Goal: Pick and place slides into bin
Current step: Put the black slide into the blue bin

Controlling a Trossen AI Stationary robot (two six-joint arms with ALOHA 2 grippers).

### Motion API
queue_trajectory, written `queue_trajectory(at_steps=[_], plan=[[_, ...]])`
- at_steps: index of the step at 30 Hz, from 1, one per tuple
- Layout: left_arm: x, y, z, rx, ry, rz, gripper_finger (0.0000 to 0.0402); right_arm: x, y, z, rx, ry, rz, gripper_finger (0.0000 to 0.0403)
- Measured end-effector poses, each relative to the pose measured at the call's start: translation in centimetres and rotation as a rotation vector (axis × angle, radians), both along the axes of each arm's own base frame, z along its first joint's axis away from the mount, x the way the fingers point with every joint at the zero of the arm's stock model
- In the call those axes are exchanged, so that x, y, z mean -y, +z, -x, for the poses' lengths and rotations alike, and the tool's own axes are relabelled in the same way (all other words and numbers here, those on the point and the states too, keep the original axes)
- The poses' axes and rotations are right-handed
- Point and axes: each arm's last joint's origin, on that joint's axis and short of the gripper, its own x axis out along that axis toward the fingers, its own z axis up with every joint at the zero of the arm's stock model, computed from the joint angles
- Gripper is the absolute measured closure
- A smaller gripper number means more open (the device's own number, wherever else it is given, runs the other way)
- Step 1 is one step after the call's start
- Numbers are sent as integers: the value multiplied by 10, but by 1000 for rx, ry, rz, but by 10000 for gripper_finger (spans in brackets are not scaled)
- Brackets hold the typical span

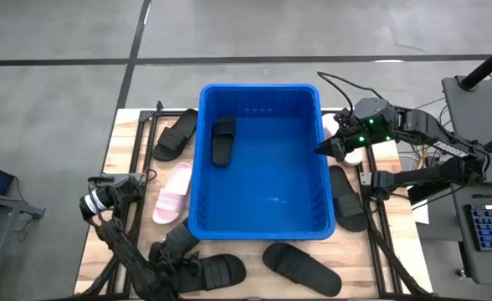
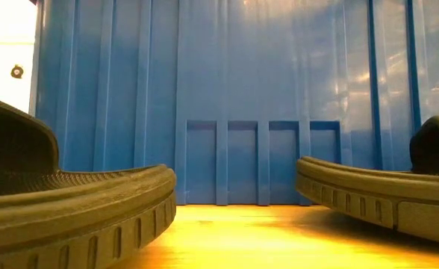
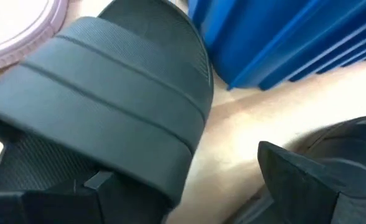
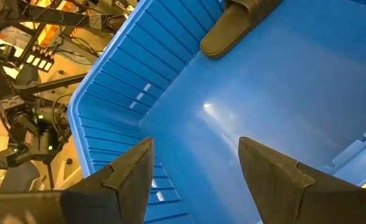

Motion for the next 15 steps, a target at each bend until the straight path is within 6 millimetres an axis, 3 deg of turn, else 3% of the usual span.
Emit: queue_trajectory(at_steps=[5, 8, 15], plan=[[-3, -1, -1, 27, -12, -38, 115, 0, 0, 0, 0, 0, 0, 179], [-3, -1, -2, 45, -28, -56, 140, 0, 0, 0, 0, 0, 0, 179], [-2, 1, -2, 49, -51, -48, 279, 0, 0, 0, 0, 0, 0, 179]])
